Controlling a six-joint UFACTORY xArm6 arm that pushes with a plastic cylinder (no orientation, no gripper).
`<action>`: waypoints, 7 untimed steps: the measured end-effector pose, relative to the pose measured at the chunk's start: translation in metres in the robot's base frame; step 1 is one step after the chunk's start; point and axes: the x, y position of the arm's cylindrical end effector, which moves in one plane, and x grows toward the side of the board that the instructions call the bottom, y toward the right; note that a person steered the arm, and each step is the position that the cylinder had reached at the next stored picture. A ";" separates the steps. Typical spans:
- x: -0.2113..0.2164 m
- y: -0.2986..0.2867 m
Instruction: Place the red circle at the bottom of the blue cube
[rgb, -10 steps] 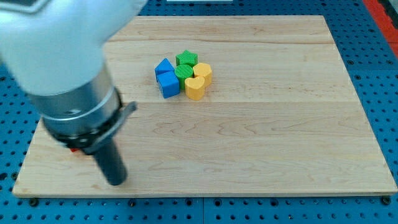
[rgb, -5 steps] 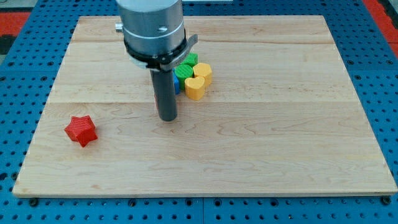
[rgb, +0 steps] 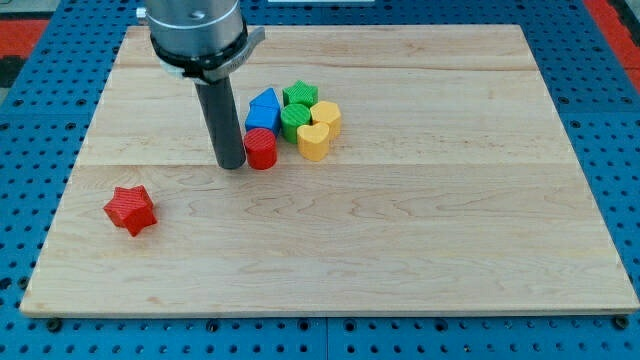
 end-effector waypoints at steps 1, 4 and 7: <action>0.003 0.005; 0.023 0.015; 0.096 -0.199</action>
